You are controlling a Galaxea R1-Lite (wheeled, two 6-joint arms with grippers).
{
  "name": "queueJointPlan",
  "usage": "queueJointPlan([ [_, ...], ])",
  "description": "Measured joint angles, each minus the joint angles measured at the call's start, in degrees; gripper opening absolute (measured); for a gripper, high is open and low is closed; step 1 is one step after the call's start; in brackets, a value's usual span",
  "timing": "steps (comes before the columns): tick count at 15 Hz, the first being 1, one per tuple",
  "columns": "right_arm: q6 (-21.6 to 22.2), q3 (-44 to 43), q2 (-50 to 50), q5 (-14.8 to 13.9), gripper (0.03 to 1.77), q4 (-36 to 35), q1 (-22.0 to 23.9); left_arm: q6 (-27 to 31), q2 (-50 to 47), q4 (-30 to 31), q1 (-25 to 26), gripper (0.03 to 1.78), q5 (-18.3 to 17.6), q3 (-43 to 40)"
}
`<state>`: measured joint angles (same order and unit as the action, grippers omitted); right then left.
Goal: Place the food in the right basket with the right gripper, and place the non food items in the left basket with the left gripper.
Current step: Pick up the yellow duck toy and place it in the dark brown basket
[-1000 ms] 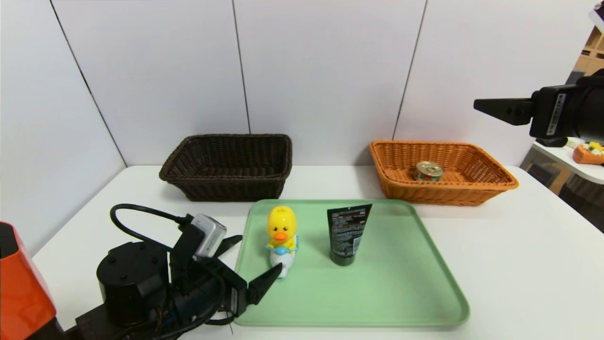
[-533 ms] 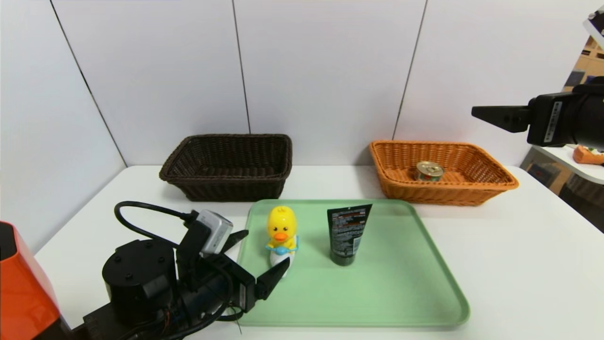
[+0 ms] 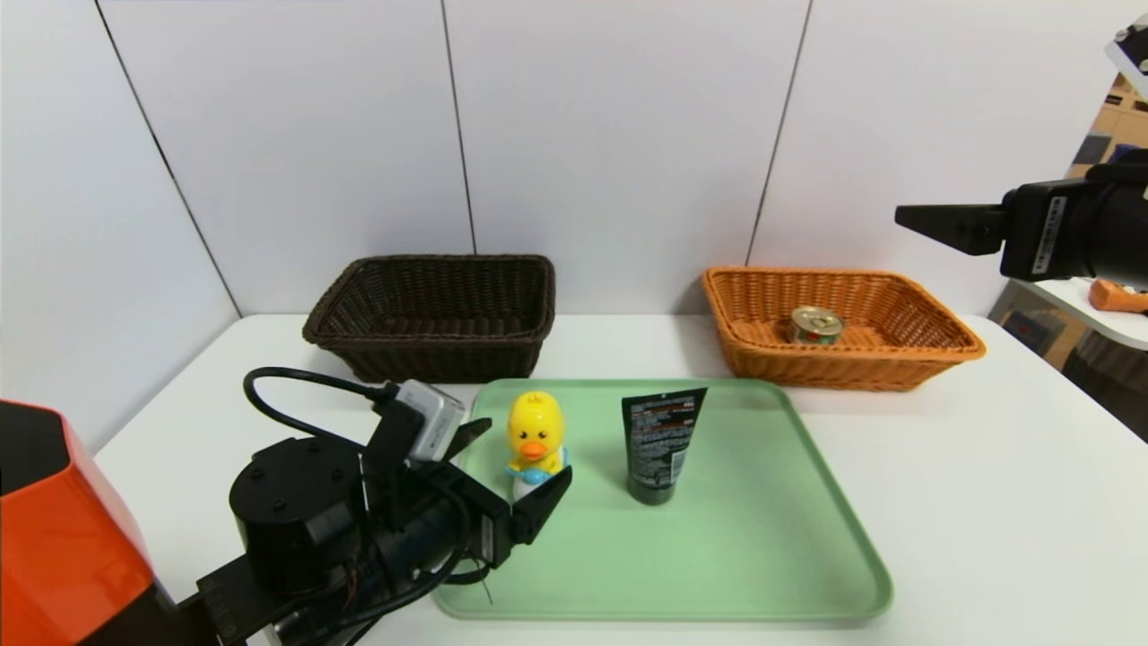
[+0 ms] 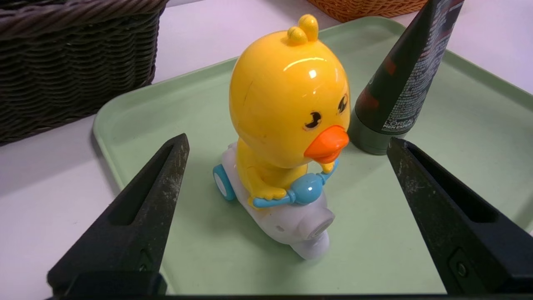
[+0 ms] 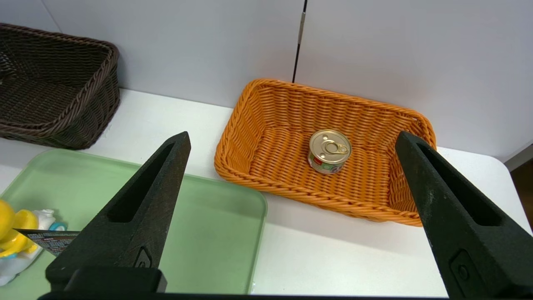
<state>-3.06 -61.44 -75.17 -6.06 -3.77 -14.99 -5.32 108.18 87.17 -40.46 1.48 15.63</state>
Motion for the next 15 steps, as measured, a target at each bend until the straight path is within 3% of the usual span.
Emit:
queueJointPlan([
  [10, 0.0, 1.0, 0.0, 0.0, 1.69, -0.1, 0.0, -1.0, 2.0, -0.5, -0.1, 1.69, 0.8, 1.8],
  [15, 0.0, 2.0, 0.6, 0.0, 1.69, 0.0, 0.0, -0.9, -2.5, -15.9, -0.2, 1.69, 1.3, 7.0],
])
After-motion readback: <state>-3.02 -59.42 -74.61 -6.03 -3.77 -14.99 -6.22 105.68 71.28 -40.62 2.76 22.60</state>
